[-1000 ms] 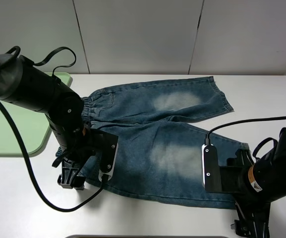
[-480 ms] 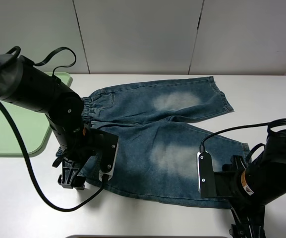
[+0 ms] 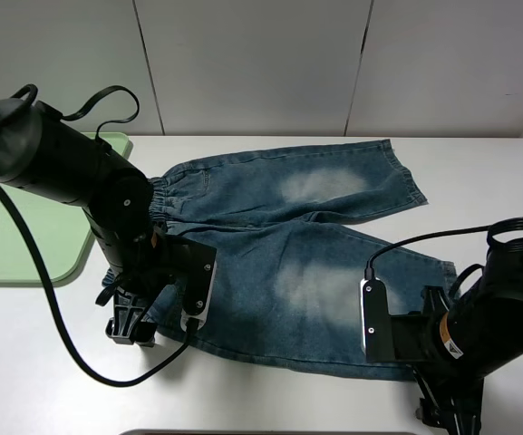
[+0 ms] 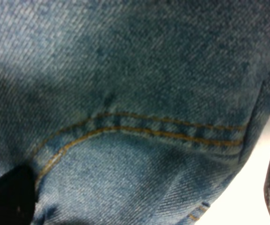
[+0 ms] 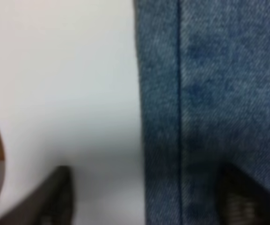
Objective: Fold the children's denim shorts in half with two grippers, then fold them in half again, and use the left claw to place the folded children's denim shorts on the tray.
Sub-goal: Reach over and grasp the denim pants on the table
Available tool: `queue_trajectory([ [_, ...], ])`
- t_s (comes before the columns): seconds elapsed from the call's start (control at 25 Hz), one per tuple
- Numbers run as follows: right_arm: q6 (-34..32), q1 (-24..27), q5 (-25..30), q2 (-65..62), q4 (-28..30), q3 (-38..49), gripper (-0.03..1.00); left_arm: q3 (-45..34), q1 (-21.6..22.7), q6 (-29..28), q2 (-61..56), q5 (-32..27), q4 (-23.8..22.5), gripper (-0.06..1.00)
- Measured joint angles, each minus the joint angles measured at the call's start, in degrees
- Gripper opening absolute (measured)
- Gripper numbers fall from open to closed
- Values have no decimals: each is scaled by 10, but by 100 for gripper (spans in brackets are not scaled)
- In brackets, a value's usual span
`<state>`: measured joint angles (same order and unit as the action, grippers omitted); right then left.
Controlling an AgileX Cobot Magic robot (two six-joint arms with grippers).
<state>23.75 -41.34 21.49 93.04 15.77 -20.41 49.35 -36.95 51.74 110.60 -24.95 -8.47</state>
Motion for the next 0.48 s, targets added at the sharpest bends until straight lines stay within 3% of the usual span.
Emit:
queue_trajectory([
  [0.12,-3,0,-7,2,1,0,32,0,0,0,0,0,0,98],
  [0.48,-6,0,-22,3,12,0,11,0,0,0,0,0,0,98],
])
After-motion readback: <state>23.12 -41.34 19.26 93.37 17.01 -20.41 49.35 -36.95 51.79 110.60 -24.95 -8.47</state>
